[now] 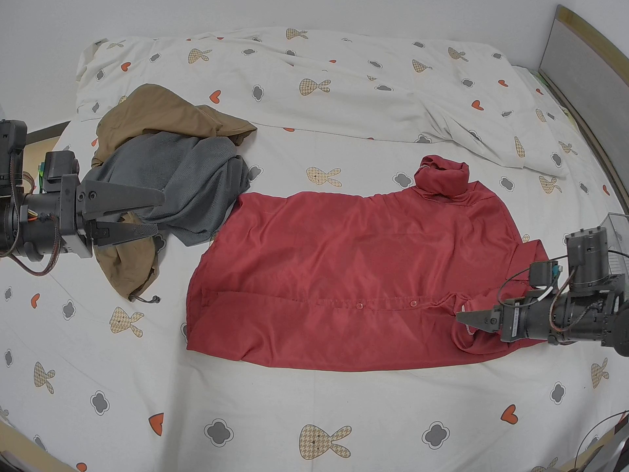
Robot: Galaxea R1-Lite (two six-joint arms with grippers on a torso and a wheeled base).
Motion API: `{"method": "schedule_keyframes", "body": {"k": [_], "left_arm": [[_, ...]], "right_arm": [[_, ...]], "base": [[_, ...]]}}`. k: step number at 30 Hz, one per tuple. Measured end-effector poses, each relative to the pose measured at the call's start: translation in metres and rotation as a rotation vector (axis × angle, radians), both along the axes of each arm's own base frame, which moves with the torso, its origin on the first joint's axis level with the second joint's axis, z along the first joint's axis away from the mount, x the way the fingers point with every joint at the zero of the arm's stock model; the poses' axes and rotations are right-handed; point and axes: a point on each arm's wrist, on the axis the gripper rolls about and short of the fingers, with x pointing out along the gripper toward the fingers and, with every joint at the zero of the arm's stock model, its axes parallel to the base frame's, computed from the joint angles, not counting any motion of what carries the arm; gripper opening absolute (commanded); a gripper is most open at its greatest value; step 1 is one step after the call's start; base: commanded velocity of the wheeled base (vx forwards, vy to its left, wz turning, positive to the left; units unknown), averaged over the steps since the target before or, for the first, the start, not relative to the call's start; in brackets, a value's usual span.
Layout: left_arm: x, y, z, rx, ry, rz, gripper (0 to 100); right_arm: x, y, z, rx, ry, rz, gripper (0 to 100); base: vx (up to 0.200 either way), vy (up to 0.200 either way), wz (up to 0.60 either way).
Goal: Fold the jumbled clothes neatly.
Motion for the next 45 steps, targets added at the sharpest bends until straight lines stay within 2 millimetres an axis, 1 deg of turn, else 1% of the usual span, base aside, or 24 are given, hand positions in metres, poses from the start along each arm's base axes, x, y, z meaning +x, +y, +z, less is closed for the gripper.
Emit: {"method": "schedule_keyframes", "body": {"k": [5, 8, 15, 26, 28, 31, 35, 39, 41, 43, 45], "left_arm": [[0.000, 0.000, 0.000, 0.000, 0.001, 0.001, 100], [0.001, 0.000, 0.000, 0.000, -0.001, 0.001, 100], [0.001, 0.000, 0.000, 0.000, -0.002, 0.001, 100], [0.000, 0.000, 0.000, 0.000, -0.002, 0.001, 100], [0.000, 0.000, 0.000, 0.000, -0.003, 0.001, 100], [0.000, 0.000, 0.000, 0.000, -0.002, 0.002, 100], [0.000, 0.000, 0.000, 0.000, -0.002, 0.002, 100], [-0.001, -0.001, -0.002, 0.009, -0.009, -0.009, 100], [-0.002, -0.003, -0.004, 0.017, -0.017, -0.020, 100], [-0.003, -0.008, -0.007, 0.030, -0.017, -0.040, 100], [-0.005, -0.013, -0.011, 0.045, -0.010, -0.051, 100]], "right_arm": [[0.021, 0.012, -0.018, -0.006, 0.059, 0.021, 100], [0.025, 0.016, -0.026, -0.014, 0.088, 0.032, 100], [0.029, 0.015, -0.039, -0.032, 0.132, 0.024, 100], [0.030, 0.015, -0.041, -0.023, 0.148, 0.015, 100], [0.029, 0.015, -0.040, -0.006, 0.154, 0.002, 100], [0.026, 0.015, -0.033, 0.019, 0.142, -0.011, 100], [0.016, 0.012, -0.013, 0.058, 0.092, -0.024, 100], [-0.003, 0.005, 0.010, 0.072, 0.050, -0.041, 100], [-0.014, 0.000, 0.015, 0.051, 0.061, -0.053, 100], [-0.025, -0.004, 0.019, -0.023, 0.066, -0.070, 100], [-0.032, -0.008, 0.021, -0.124, 0.042, -0.100, 100]], "base": [[0.000, 0.000, 0.00], [0.000, 0.000, 0.00], [0.000, 0.000, 0.00], [0.000, 0.000, 0.00], [0.000, 0.000, 0.00], [0.000, 0.000, 0.00], [0.000, 0.000, 0.00], [0.000, 0.000, 0.00], [0.000, 0.000, 0.00], [0.000, 0.000, 0.00], [0.000, 0.000, 0.00]]}}
